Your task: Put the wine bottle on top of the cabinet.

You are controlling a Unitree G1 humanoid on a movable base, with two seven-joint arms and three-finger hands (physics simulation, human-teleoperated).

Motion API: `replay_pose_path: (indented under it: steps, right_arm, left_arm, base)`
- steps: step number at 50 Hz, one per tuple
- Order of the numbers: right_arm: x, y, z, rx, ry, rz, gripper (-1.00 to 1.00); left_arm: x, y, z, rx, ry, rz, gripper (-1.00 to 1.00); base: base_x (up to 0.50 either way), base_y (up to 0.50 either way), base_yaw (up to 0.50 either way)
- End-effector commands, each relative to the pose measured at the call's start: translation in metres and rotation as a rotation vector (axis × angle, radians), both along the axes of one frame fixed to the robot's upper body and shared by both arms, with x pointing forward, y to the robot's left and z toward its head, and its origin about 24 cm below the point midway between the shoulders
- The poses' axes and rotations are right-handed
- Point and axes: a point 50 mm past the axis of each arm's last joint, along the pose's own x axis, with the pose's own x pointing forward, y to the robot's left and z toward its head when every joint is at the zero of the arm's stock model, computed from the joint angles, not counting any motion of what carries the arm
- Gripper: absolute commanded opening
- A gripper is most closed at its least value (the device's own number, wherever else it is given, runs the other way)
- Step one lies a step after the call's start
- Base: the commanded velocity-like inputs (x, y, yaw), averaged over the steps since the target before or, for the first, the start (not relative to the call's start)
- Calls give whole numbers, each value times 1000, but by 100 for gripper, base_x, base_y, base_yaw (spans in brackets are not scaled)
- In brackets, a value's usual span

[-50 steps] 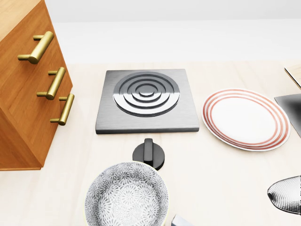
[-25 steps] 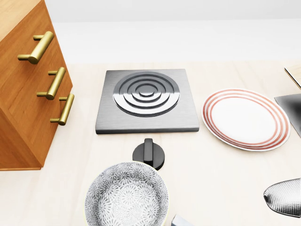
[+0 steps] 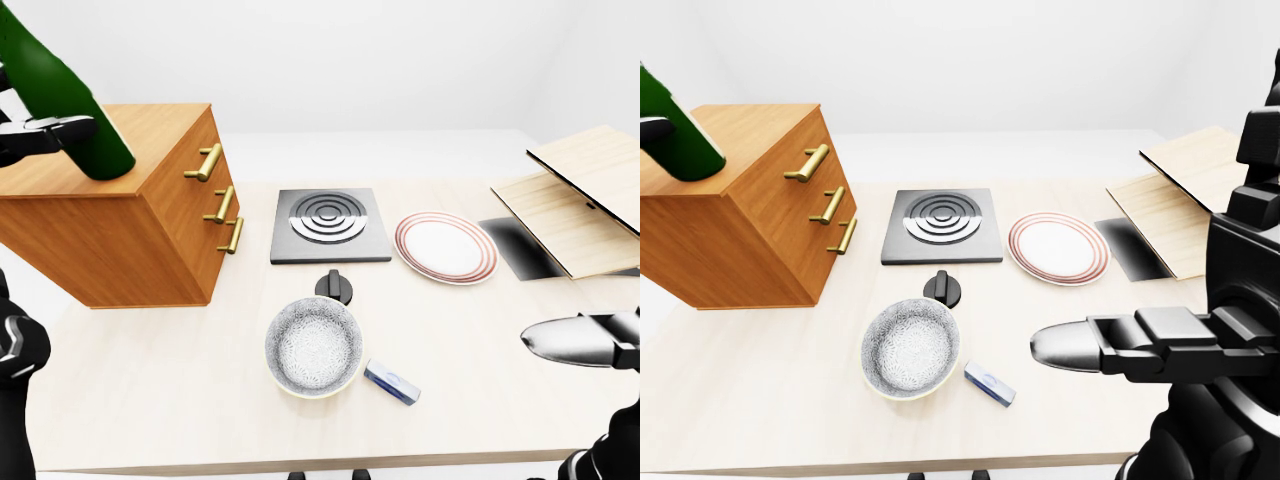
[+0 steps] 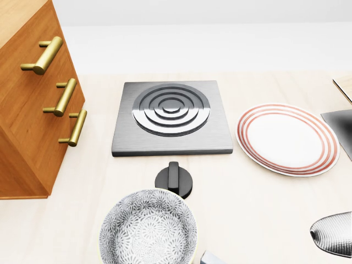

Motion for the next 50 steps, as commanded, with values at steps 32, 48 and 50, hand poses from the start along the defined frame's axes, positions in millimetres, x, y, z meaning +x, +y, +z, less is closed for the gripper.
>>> replay_pose_path:
  steps: [32, 48, 50]
  right_arm:
    - [-1, 0, 1, -5, -7, -4, 100]
    - [-9, -4, 11, 140, -15, 154, 100]
    - [-8, -5, 10, 178, 21, 183, 100]
  left_arm:
    - [-27, 18, 38, 25, -149, 24, 100]
    - [-211, -61, 125, 255, -1080, -81, 100]
    - [-208, -72, 102, 198, -1058, -122, 100]
  base:
    - [0, 0, 0]
    - [0, 0, 0]
    - [0, 0, 0]
